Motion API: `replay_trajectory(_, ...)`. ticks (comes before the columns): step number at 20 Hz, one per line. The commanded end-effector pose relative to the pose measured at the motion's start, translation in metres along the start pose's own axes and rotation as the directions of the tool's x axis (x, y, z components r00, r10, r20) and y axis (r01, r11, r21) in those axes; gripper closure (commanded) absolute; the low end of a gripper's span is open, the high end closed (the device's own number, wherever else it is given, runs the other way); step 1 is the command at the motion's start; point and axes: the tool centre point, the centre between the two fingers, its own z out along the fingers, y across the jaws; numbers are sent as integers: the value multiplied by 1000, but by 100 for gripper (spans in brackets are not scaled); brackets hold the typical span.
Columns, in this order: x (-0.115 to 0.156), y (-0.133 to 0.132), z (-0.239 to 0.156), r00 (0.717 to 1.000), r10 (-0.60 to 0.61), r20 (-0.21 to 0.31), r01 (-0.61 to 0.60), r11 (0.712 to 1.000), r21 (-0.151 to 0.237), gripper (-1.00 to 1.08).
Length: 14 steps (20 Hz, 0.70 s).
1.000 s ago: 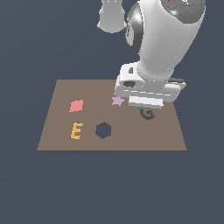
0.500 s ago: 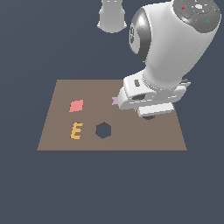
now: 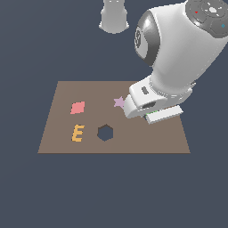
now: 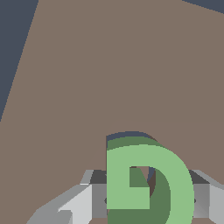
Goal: Insert a designated object into the corresponding slot on a board.
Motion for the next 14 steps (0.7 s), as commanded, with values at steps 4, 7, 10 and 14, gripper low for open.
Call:
replay_trajectory(4,1,0,0,1000,-9,0,9,1000,0,108)
replay_trajectory(7,1,-1,6,1000,-13,0,13,1000,0,108)
replay_trajectory(10,1,-1,10,1000,-15,0,15,1000,0,108)
replay_trajectory(14,1,-1,10,1000,-15,0,15,1000,0,-92)
